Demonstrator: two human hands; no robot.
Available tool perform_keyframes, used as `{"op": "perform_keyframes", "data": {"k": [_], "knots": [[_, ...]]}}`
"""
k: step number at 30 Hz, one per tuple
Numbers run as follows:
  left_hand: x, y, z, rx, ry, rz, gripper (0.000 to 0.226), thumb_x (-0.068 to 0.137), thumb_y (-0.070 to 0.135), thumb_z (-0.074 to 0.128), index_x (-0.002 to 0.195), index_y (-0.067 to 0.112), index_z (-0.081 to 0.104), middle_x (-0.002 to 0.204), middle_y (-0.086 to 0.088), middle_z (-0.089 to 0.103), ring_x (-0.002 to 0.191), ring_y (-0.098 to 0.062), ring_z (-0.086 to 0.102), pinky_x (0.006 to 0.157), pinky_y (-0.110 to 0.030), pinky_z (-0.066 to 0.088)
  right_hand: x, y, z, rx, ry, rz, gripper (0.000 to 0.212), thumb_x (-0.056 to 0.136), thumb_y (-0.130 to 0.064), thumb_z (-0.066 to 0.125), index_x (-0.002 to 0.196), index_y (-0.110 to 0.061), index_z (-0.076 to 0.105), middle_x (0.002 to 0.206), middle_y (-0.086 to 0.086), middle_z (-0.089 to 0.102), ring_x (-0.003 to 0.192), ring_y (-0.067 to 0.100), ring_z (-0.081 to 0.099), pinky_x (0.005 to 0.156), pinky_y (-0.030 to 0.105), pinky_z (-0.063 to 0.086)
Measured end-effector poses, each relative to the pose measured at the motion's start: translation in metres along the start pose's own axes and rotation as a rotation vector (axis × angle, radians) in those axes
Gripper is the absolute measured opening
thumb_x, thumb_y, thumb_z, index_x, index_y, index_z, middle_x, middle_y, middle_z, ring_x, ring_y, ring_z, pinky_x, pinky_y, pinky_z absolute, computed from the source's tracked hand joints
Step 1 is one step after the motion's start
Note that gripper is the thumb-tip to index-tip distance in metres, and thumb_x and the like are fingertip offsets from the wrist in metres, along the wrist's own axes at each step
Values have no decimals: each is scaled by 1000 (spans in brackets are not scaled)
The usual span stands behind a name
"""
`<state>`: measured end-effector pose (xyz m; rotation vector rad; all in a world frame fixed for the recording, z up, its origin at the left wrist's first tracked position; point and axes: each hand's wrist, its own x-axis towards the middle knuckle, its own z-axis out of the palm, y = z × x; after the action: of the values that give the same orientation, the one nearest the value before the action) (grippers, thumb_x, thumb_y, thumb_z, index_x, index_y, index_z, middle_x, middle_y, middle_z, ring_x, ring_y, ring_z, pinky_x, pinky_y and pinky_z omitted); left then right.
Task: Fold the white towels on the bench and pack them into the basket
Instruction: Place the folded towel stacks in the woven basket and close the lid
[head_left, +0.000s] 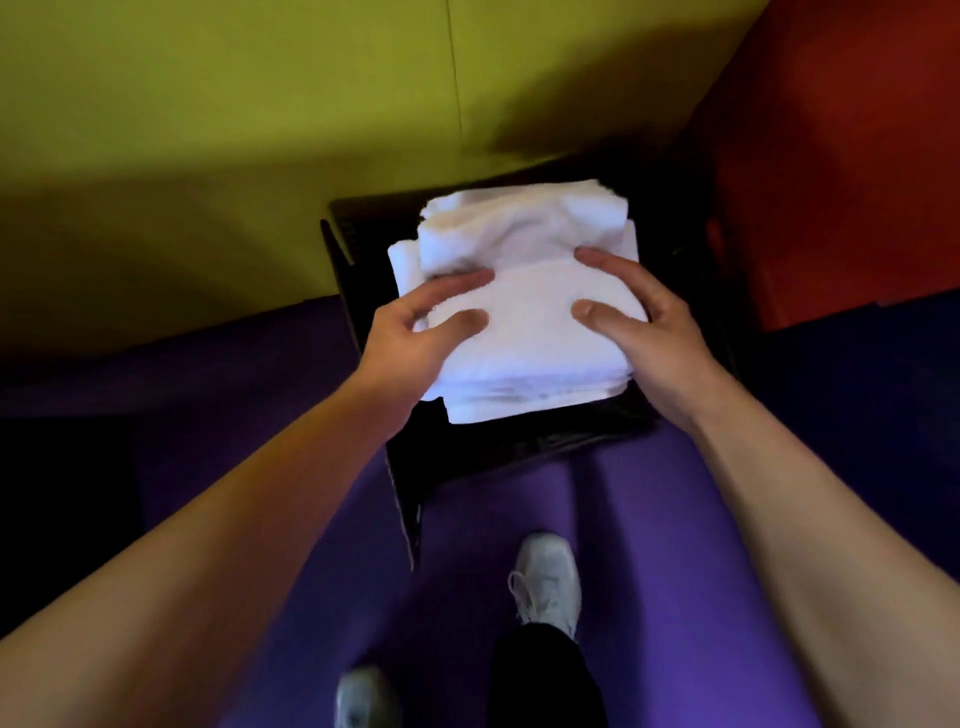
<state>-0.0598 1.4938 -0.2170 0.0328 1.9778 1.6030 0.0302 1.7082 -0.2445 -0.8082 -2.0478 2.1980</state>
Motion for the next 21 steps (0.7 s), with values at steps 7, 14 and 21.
{"op": "perform_keyframes", "data": {"k": [7,14,21], "knots": [[50,-86,-18,92,4,-5,33,87,8,76,109,32,77,123,22,64,114,10,57,96,-12,48,51,94,25,15,-67,74,44,85,-17,79,121,-40,72,135,-6,65,126,16,61,109,45,50],[79,-122,-7,129,27,69,35,86,7,76,114,28,76,120,23,63,104,22,54,86,0,43,81,129,18,-57,-87,27,42,87,-17,78,119,-43,72,130,-7,68,117,14,67,94,33,57],[119,-162,-9,701,-129,-138,45,92,23,66,134,36,58,143,-7,51,129,-25,52,106,-22,41,125,163,14,-711,-419,146,58,93,-43,70,145,-49,44,159,-3,40,143,17,41,109,19,39]]}}
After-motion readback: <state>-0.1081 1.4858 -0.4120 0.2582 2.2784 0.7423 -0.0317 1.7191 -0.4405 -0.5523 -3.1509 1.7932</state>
